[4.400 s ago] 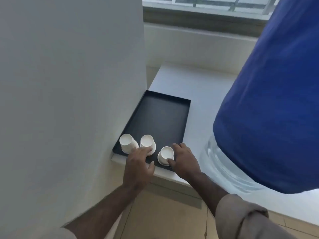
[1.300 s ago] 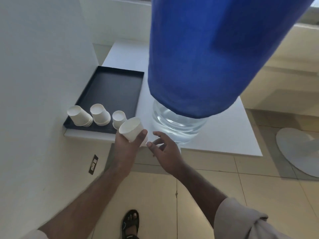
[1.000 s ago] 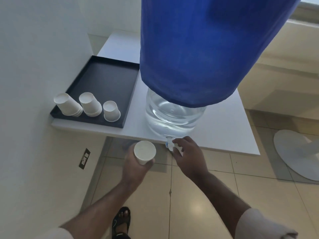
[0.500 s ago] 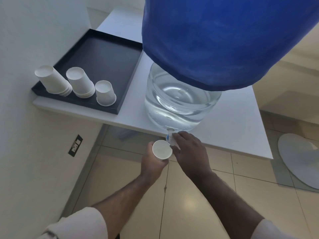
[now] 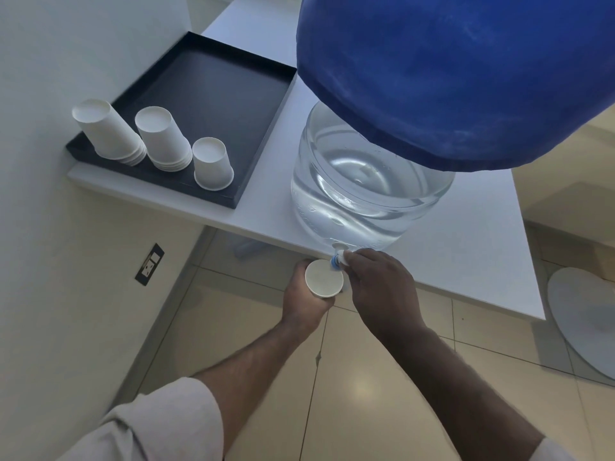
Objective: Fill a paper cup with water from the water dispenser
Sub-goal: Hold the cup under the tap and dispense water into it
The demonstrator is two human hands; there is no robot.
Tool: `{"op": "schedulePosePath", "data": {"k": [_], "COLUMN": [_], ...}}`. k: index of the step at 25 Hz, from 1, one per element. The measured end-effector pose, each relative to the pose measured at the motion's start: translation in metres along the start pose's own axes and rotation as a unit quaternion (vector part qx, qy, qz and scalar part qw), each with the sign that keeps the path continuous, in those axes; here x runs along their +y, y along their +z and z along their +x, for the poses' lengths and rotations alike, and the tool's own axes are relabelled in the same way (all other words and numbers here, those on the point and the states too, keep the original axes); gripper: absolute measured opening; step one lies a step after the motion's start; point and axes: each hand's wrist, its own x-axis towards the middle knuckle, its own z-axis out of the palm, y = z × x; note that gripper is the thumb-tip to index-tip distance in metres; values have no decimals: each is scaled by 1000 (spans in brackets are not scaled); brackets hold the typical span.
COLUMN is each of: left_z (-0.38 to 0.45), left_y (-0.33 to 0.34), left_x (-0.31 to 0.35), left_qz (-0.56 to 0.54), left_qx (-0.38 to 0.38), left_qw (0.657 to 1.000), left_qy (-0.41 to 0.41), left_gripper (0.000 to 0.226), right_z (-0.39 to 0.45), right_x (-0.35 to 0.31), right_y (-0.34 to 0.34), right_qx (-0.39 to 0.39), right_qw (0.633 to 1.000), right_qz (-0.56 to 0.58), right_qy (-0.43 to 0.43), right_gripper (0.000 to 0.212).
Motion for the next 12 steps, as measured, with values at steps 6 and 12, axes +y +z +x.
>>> {"op": "schedulePosePath", "data": {"k": [6, 12], "left_z": [3, 1], "left_y": [1, 0], "left_x": [-3, -1], "left_qz": [2, 2], "left_qx": [1, -1], "left_qw": [1000, 1000], "left_qy": [2, 8], "left_gripper": [69, 70], "right_z": [4, 3], "right_x": [-2, -3], "right_y": [-1, -1], "right_qx": [2, 12], "right_qw": [1000, 1000], "right_qz": [5, 15], "right_qy": [9, 12], "right_gripper": [6, 7]}}
